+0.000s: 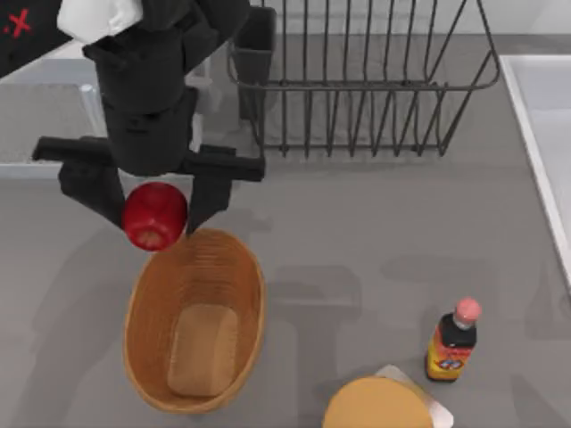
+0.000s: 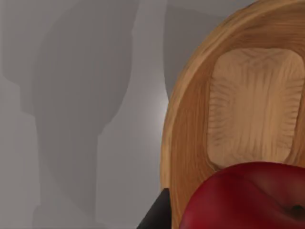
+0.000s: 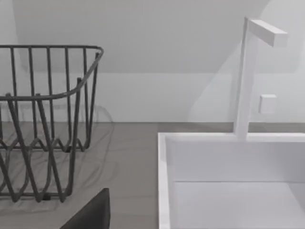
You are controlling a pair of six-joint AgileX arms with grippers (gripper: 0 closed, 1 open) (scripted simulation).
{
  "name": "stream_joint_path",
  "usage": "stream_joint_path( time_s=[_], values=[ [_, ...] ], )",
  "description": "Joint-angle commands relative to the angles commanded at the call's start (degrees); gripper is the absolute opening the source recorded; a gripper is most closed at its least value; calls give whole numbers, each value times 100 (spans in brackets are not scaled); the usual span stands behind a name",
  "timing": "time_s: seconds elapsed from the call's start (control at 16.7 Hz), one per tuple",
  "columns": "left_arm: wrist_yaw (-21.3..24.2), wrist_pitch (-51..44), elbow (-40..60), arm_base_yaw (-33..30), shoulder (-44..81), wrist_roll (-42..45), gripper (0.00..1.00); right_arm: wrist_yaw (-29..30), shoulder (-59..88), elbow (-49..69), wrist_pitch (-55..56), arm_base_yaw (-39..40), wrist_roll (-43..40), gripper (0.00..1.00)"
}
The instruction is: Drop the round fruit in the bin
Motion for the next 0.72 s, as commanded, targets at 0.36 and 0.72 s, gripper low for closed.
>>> stream_joint_path(
  time_s=[0.36, 0.72],
  values=[
    [-1089, -679, 397, -1455, 501, -1905, 0, 0, 0, 0, 0, 0, 0, 100],
    [-1566, -965, 608, -1938, 714, -2459, 0, 0, 0, 0, 0, 0, 0, 100]
  ],
)
